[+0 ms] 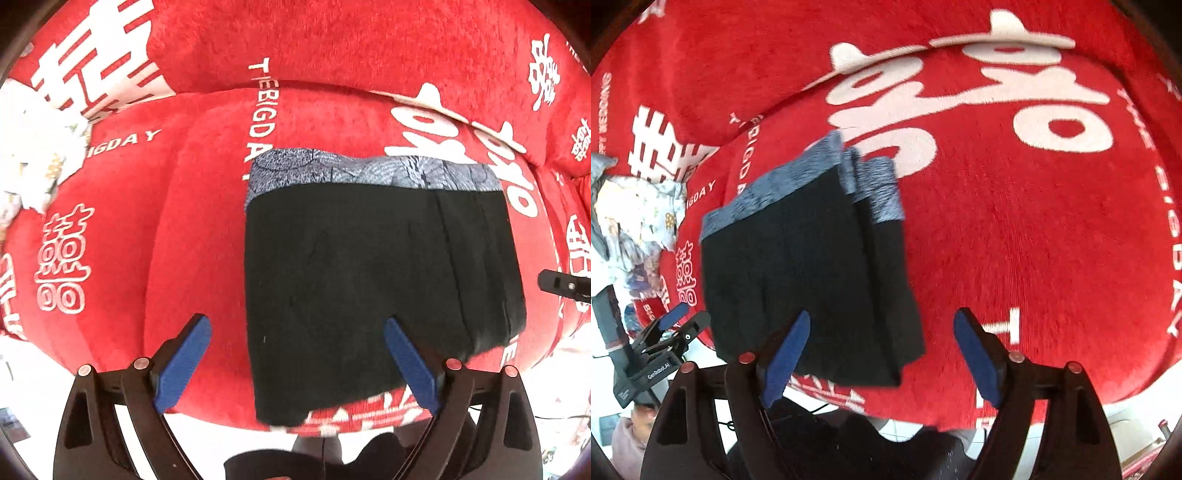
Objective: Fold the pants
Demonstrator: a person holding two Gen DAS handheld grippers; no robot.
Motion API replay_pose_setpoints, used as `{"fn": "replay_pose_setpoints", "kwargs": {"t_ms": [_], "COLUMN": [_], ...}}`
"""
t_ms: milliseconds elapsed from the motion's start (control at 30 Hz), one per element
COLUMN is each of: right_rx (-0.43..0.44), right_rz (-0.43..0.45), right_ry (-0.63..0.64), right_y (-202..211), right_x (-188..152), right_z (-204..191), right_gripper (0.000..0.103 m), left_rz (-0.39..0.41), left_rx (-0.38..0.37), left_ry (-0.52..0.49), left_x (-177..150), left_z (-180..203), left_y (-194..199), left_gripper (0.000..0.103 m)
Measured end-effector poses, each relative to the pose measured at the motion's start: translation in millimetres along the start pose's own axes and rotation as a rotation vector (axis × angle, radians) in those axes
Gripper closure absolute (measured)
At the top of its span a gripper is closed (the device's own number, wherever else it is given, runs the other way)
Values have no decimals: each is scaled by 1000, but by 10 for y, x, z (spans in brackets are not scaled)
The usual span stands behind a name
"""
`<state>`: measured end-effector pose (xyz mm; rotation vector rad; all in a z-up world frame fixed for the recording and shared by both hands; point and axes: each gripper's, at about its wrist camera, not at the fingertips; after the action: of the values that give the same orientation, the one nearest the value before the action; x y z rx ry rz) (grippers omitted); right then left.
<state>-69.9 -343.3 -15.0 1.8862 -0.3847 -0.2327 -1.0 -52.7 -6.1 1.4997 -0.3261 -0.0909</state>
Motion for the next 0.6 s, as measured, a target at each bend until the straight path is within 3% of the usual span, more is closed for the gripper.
{"fn": "replay_pose_setpoints", "kwargs": {"t_ms": [100,167,367,600], "right_rx": [-43,-64,-108,-159], "right_rz": [23,41,106,85], "right_ry": [44,64,92,142], "right_y": [189,300,585,828], "right_x": [-104,-160,-309,-428], "right_z": [-208,-339,-706,-1017], "right_gripper": [13,0,0,0], "left_rz": [-20,-20,11,5], "left_rx": [-5,-17,14,25], "left_ry": [9,20,28,26], "left_x": [-66,-92,-211,-259], "left_z": [34,37,64,58], "left_y": [148,239,556,833], "left_gripper": [7,7,7,7]}}
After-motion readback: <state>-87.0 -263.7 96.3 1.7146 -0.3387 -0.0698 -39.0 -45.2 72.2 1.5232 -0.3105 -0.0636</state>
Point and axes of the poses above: each gripper's, at about its wrist camera, not at the fingertips, and y roughly against the way its jaws point, z to its right, x to its top, and after that the axes turned 3 degrees about y, right-handed
